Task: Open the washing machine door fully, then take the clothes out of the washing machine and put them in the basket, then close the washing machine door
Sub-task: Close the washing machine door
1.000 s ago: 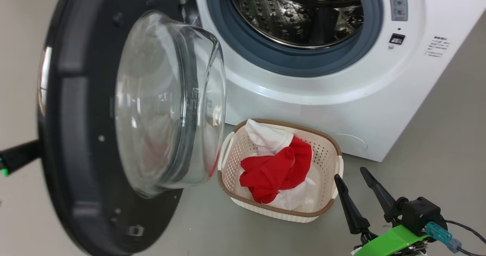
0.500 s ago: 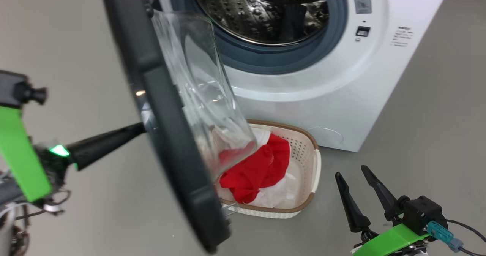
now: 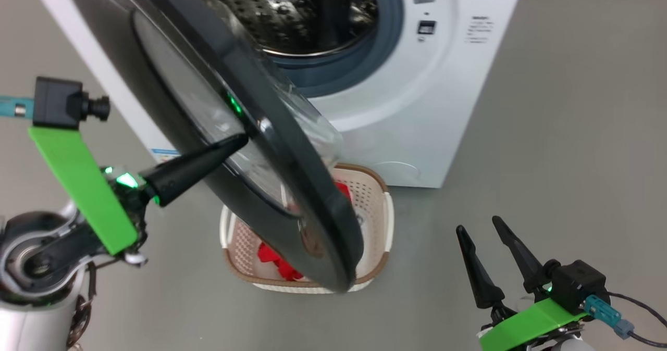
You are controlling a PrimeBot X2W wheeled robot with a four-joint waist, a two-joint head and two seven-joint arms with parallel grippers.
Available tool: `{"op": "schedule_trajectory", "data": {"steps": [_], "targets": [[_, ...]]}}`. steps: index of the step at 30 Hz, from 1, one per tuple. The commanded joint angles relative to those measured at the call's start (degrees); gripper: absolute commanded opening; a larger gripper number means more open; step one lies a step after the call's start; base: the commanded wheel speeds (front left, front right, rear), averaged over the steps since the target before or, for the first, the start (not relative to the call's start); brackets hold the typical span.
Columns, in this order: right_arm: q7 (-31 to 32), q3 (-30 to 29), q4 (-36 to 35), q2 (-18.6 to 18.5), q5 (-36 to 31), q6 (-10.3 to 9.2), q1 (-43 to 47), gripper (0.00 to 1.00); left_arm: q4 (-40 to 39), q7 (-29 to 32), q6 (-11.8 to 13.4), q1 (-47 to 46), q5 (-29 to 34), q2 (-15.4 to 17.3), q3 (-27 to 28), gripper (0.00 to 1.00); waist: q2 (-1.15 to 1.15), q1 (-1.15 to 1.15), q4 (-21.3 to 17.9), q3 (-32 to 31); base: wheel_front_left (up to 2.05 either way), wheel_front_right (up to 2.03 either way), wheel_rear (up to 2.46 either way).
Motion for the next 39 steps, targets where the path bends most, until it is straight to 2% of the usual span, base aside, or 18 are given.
{"op": "schedule_trajectory", "data": {"steps": [1, 10, 17, 30, 39], "targets": [[-0.37, 1.18, -1.65, -0.01, -0.50, 0.35, -1.92, 1.00, -0.79, -1.28, -0.39, -3.32, 0.84, 2.09, 1.27, 0.00, 0.00, 0.00, -2.80, 1.54, 0.00, 0.00, 0.00], [-0.37, 0.98, -1.90, 0.58, -0.32, 0.35, -3.53, 1.00, 3.11, -13.14, -0.40, -9.06, 3.81, 4.20, -5.06, 0.00, 0.00, 0.00, -7.76, 4.07, 0.00, 0.00, 0.00], [-0.37, 0.90, -2.30, 0.84, -0.14, 0.35, -4.76, 1.00, 9.56, -25.21, -0.40, -14.64, 6.07, 5.67, -10.53, 0.00, 0.00, 0.00, -10.33, 5.88, 0.00, 0.00, 0.00], [-0.37, 0.88, -2.49, 0.89, 0.58, 0.35, -5.70, 1.00, 22.22, -42.89, -0.40, -23.00, 6.79, 4.47, -18.80, 0.00, 0.00, 0.00, -11.99, 7.19, 0.00, 0.00, 0.00], [-0.37, 1.53, -2.67, 0.89, 0.96, 0.35, -6.09, 1.00, 28.45, -52.25, -0.40, -28.72, 5.21, 4.27, -25.10, 0.00, 0.00, 0.00, -13.89, 8.30, 0.00, 0.00, 0.00]]}}
